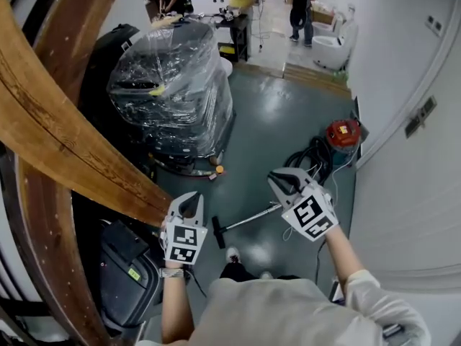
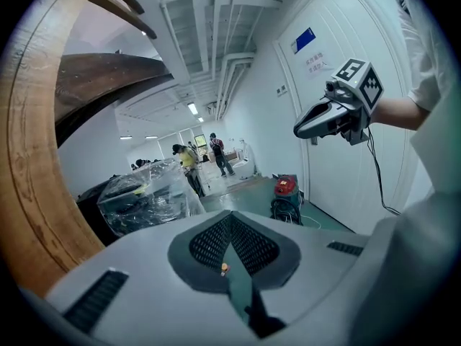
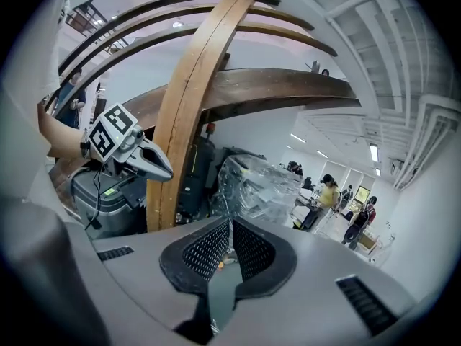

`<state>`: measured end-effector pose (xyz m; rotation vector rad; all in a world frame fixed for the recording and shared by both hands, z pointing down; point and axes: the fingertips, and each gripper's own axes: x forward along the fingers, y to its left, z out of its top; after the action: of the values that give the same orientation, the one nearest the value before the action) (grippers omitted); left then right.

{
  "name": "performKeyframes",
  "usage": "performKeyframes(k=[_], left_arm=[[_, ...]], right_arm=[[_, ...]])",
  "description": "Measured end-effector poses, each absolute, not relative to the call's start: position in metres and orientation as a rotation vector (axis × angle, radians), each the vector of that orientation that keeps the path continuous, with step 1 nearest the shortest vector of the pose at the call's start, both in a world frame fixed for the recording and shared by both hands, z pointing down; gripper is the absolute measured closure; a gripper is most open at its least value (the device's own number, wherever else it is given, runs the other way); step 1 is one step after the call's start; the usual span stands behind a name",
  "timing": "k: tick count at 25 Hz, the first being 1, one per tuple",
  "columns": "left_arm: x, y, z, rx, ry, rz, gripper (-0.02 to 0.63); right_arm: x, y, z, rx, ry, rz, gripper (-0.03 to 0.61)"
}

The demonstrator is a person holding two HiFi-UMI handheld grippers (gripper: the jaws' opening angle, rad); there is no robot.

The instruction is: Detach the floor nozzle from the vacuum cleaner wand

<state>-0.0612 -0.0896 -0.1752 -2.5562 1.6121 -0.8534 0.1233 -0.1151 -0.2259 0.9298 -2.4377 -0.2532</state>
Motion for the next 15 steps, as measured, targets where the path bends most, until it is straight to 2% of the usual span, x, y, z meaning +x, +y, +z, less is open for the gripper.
performKeyframes(k=[15], left_arm=[[-0.051, -0.123, -0.139, -2.632, 1.599, -0.856, 0.614]], right_arm=[[0.100, -0.145, -0.190, 0.905, -2.460, -0.173, 0.545]])
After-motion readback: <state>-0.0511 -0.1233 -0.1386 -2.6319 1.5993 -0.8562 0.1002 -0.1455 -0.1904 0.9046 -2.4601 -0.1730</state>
